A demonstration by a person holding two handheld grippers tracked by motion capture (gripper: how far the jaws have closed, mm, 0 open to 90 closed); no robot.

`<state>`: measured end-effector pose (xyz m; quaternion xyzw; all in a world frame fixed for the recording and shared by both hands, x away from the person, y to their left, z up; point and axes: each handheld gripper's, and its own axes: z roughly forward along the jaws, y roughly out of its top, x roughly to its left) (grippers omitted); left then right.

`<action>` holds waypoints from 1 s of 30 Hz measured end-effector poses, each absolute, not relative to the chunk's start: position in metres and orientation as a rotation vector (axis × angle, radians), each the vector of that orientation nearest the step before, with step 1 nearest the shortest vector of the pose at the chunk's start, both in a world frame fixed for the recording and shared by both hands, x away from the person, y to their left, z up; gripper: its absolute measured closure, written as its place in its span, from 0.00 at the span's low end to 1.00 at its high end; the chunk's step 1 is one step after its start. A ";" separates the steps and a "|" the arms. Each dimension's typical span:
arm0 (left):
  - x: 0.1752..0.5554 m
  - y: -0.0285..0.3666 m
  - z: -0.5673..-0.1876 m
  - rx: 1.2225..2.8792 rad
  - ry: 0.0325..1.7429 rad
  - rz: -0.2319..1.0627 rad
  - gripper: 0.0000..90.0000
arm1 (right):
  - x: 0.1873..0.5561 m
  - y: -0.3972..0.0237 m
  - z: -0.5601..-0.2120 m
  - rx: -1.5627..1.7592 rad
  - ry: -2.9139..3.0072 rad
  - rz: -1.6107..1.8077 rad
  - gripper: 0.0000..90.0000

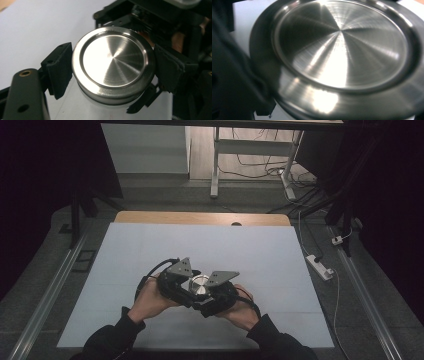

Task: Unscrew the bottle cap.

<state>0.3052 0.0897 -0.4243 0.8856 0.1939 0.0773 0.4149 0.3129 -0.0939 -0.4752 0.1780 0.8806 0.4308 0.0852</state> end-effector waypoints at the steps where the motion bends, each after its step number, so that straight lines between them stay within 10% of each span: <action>1: 0.305 0.088 -0.424 2.216 0.521 0.207 0.23 | 0.314 -0.094 -0.475 0.551 2.614 1.280 0.16; 16: 0.309 0.101 -0.412 2.207 0.456 0.166 0.02 | 0.317 -0.099 -0.473 0.592 2.601 1.294 0.16; 30: 0.305 0.107 -0.420 2.269 0.134 0.068 0.21 | 0.300 -0.085 -0.473 0.333 2.746 1.352 0.16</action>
